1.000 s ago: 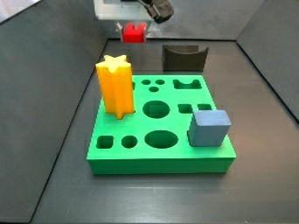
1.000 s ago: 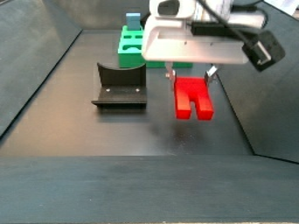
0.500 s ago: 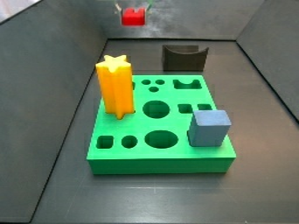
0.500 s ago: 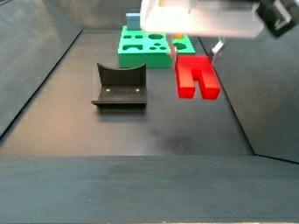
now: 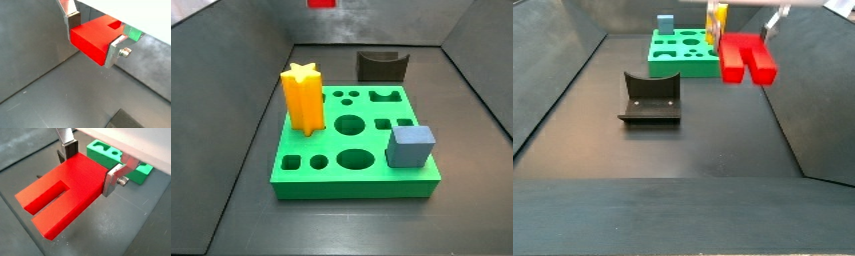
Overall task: Pick up the double-square object. Move up. Rotate the double-square object. Place the double-square object on the fixture. Regrasp the double-square object. Move to above the board. Insert the double-square object.
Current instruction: Place the double-square object on the fixture.
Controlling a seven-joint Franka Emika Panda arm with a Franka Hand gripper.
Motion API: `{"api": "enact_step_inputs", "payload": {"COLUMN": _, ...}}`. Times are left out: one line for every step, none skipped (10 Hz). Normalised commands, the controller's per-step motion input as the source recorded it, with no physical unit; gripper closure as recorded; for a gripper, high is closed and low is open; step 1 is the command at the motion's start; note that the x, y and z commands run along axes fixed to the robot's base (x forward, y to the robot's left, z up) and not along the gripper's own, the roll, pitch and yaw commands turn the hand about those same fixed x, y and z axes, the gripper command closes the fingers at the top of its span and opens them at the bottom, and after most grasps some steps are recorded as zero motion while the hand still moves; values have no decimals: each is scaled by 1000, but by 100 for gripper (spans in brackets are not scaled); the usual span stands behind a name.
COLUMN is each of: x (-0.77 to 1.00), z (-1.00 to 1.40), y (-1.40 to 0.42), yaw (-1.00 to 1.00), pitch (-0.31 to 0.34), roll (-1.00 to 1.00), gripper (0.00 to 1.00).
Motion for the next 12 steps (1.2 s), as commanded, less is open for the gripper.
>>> {"api": "enact_step_inputs", "payload": {"x": -3, "z": 172, "y": 7, "yaw": 13, "pitch": 77, "roll": 92, "gripper": 100}}
{"api": "enact_step_inputs", "payload": {"x": 1000, "z": -125, "y": -453, "yaw": 438, "pitch": -40, "roll": -504, "gripper": 100}}
{"api": "enact_step_inputs", "payload": {"x": 1000, "z": -138, "y": -450, "yaw": 425, "pitch": -34, "roll": -502, "gripper": 100}}
{"api": "enact_step_inputs", "payload": {"x": 1000, "z": -132, "y": -351, "yaw": 281, "pitch": -21, "roll": -417, "gripper": 100}}
{"api": "enact_step_inputs", "payload": {"x": 1000, "z": -116, "y": -300, "yaw": 179, "pitch": -10, "roll": -330, "gripper": 100}}
{"api": "enact_step_inputs", "payload": {"x": 1000, "z": -103, "y": -251, "yaw": 85, "pitch": 5, "roll": -233, "gripper": 100}}
{"api": "enact_step_inputs", "payload": {"x": 1000, "z": -98, "y": -224, "yaw": 59, "pitch": 11, "roll": -199, "gripper": 100}}
{"api": "enact_step_inputs", "payload": {"x": 1000, "z": -84, "y": -167, "yaw": 25, "pitch": 23, "roll": -145, "gripper": 100}}
{"api": "enact_step_inputs", "payload": {"x": 1000, "z": -80, "y": -149, "yaw": 18, "pitch": 29, "roll": -131, "gripper": 100}}
{"api": "enact_step_inputs", "payload": {"x": 1000, "z": -67, "y": -111, "yaw": 13, "pitch": 39, "roll": -113, "gripper": 100}}
{"api": "enact_step_inputs", "payload": {"x": 1000, "z": -58, "y": -89, "yaw": 15, "pitch": 48, "roll": -108, "gripper": 100}}
{"api": "enact_step_inputs", "payload": {"x": 919, "z": -41, "y": -49, "yaw": 15, "pitch": 61, "roll": -97, "gripper": 100}}
